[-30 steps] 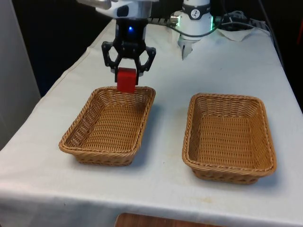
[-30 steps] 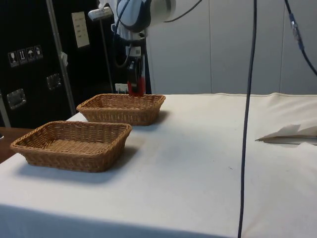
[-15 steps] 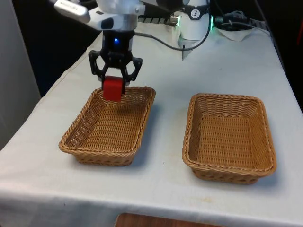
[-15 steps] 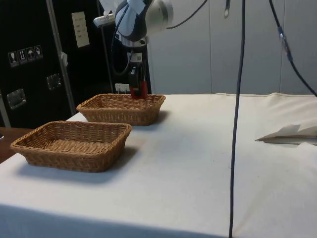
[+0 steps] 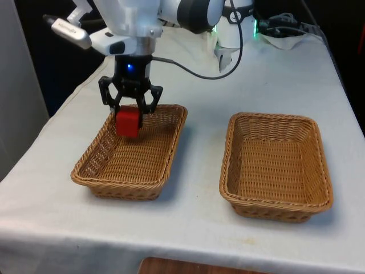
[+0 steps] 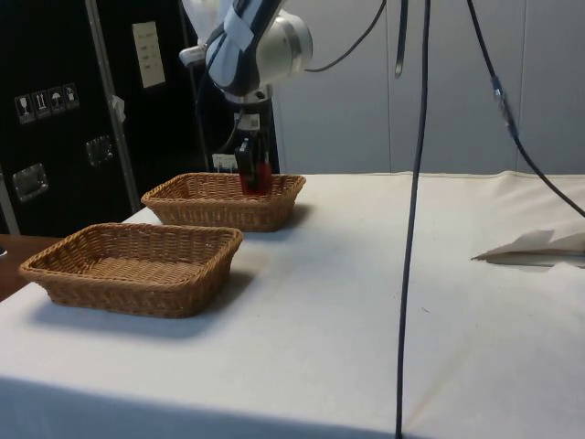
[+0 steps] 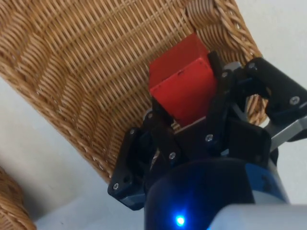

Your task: Pick up the red cube and place it into the right basket.

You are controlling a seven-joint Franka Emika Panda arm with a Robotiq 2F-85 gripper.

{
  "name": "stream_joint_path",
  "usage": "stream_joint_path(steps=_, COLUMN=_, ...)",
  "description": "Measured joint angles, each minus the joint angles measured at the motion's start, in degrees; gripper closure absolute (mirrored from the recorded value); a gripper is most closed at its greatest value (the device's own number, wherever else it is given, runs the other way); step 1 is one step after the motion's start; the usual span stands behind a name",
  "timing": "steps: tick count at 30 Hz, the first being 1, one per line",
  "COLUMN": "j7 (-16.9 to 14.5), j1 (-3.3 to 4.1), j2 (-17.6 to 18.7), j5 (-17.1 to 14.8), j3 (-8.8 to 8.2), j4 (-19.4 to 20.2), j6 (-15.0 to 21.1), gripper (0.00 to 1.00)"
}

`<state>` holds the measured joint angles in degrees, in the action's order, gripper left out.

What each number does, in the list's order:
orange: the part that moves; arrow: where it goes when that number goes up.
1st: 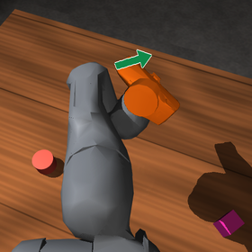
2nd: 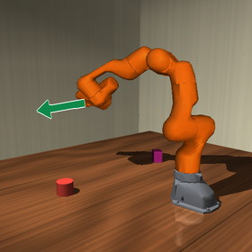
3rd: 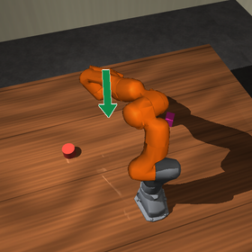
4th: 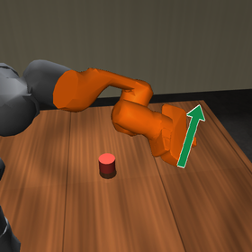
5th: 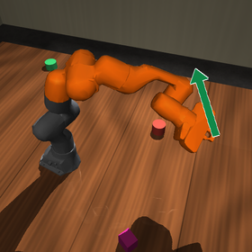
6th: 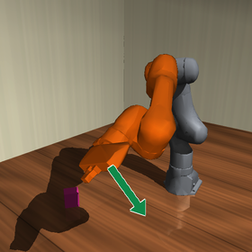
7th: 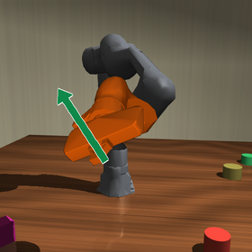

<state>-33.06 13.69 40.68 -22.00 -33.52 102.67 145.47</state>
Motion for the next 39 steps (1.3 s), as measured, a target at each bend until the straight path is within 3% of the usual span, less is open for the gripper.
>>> stream_joint_path(steps=7, j7=0.0, j1=-0.17, j2=1.8, j5=-2.4, j3=-0.11, j4=-1.5, j6=-0.4, gripper=0.98)
stream_joint_path(steps=8, j7=0.0, j1=-0.17, j2=1.8, j5=-2.4, j3=-0.23, j4=-1.5, j6=-0.4, gripper=0.96)
stream_joint_path(steps=9, j7=0.0, j1=-0.17, j2=1.8, j5=-2.4, j3=-0.23, j4=-1.5, j6=-0.4, gripper=0.86)
stream_joint_path(steps=10, j7=0.0, j1=-0.17, j2=1.8, j5=-2.4, j3=-0.29, j4=-1.5, j6=-0.4, gripper=0.86)
stream_joint_path(steps=16, j7=0.0, j1=-0.17, j2=1.8, j5=-2.4, j3=-0.46, j4=-1.5, j6=-0.4, gripper=0.28)
stream_joint_path(steps=17, j7=0.0, j1=-0.11, j2=1.8, j5=-2.4, j3=-0.46, j4=-1.5, j6=-0.4, gripper=0.09)
stream_joint_path(steps=18, j7=0.0, j1=-0.11, j2=1.8, j5=-2.4, j3=-0.52, j4=-1.5, j6=-0.4, gripper=0.02)
stream_joint_path(steps=29, j7=0.4, j1=0.00, j2=1.7, j5=-2.4, j3=-0.80, j4=-1.6, j6=-0.4, gripper=0.00)
stream_joint_path(steps=39, j7=3.4, j1=1.09, j2=-1.5, j5=-2.3, j3=-2.41, j4=-1.7, j6=-2.6, gripper=0.00)
